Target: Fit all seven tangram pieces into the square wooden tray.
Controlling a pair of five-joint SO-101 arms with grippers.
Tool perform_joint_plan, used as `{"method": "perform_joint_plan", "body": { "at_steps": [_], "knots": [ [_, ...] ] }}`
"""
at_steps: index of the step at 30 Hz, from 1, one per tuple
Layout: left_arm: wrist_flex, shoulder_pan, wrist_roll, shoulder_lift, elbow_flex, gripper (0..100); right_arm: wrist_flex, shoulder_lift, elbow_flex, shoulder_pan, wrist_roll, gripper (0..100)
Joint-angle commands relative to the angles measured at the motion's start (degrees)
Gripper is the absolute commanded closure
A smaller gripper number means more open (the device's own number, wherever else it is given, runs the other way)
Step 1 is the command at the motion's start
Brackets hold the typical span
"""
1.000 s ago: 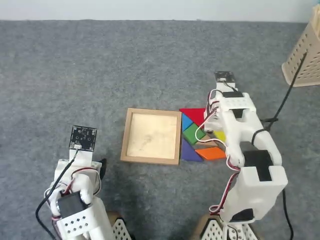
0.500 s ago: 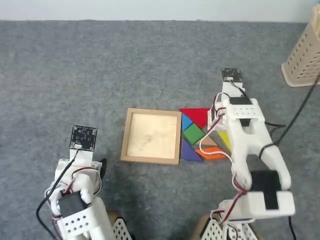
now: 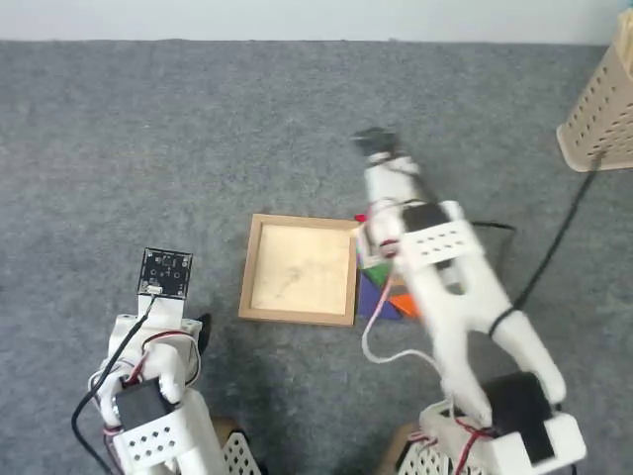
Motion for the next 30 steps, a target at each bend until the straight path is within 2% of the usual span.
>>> {"method": "perform_joint_plan", "body": {
  "at_steps": [1,7,10,13,18,22,27,30],
  "knots": [
    [0.18,-0.26,-0.53,-0.88,-0.48,72,-1.19,1.71,-7.21,-6.81,5.36,84.1],
    [0.18,-0.26,-0.53,-0.88,-0.48,72,-0.31,10.86,-14.24,-11.65,14.95,84.2],
    [0.18,-0.26,-0.53,-0.88,-0.48,72,4.62,11.74,-17.32,-8.92,12.40,84.2],
    [0.18,-0.26,-0.53,-0.88,-0.48,72,6.20,8.40,-16.97,-1.19,10.02,84.2],
    [0.18,-0.26,-0.53,-0.88,-0.48,72,4.79,1.01,-7.74,9.54,5.36,83.9],
    [0.18,-0.26,-0.53,-0.88,-0.48,72,1.89,-2.24,0.00,11.30,4.40,83.8],
    [0.18,-0.26,-0.53,-0.88,-0.48,72,1.10,-0.75,0.44,12.35,3.25,75.1],
    [0.18,-0.26,-0.53,-0.88,-0.48,72,0.04,1.45,0.44,12.53,3.60,73.8]
  ]
}}
